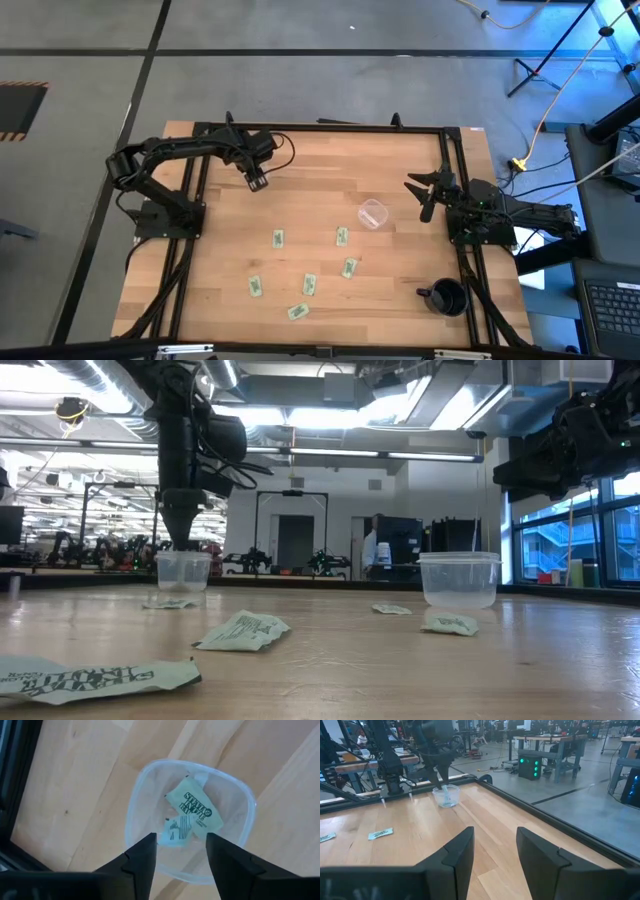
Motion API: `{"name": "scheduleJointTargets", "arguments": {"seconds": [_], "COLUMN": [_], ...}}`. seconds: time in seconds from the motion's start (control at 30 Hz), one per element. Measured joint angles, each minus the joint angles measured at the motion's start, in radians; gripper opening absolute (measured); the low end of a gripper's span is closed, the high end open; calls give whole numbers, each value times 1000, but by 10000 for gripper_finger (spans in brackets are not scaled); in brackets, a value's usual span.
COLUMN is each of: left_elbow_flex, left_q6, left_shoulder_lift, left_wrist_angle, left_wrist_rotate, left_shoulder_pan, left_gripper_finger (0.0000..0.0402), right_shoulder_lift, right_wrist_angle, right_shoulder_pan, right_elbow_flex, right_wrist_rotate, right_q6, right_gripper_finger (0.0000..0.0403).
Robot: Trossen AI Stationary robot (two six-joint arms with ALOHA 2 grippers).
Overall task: Pick and place Stevia / Truvia into bins
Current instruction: Put the green stevia packet into the left white container
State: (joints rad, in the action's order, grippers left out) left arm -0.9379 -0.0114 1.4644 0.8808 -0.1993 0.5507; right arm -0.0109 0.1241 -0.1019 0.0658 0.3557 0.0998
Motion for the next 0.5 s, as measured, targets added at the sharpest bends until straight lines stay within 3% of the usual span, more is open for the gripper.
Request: {"name": "scheduleJointTargets", "arguments": {"seconds": [0.37,0.5], "left_elbow_flex": [-148,-161], "left_q6": [-36,-30], "left_shoulder_lift": [-1,-1], "left_wrist_angle": [120,110], "left_wrist_rotate": [3,168], "left_shoulder_pan": [0,-21], "left_gripper_finger": [174,175], "right_shoulder_lift": [0,0], "right_wrist_angle": [0,0], "right_shoulder_pan": [0,0], "right_elbow_flex": [0,0], "right_wrist_rotate": [0,0], "right_q6": [0,0], "right_gripper_finger": [152,152]}}
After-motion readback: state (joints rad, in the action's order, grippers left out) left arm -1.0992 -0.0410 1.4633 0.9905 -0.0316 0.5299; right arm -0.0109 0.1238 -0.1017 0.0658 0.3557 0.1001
